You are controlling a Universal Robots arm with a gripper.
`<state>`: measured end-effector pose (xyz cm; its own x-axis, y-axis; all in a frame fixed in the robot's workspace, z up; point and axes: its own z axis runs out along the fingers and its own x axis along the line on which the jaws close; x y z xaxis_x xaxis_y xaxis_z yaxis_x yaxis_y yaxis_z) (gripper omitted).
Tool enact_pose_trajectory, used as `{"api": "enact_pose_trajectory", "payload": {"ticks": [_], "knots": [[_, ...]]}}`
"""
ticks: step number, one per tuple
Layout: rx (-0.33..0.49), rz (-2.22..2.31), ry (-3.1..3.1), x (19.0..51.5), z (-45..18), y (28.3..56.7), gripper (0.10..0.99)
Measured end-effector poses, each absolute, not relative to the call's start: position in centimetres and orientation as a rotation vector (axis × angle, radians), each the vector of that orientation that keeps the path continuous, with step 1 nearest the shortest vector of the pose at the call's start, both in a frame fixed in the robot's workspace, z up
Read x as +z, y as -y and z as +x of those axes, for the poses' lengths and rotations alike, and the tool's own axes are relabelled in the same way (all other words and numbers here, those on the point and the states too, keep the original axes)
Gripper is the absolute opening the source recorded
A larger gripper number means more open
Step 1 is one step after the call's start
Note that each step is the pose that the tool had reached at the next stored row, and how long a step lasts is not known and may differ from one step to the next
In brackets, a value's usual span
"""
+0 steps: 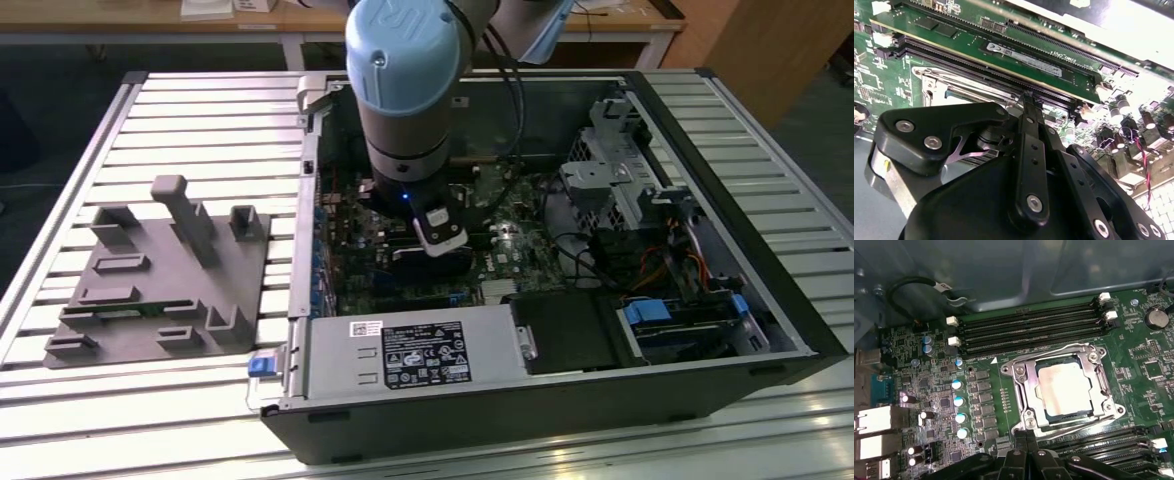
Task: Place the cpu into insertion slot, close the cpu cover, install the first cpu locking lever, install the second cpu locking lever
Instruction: 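Install the second cpu locking lever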
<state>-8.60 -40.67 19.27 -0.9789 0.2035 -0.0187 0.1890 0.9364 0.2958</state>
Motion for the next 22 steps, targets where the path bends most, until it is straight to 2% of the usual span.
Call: {"api": "enact_pose_trajectory", "payload": {"ticks": [22], "knots": [[0.467,0.309,-3.042,19.08,-8.7,39.95,0.106]]}}
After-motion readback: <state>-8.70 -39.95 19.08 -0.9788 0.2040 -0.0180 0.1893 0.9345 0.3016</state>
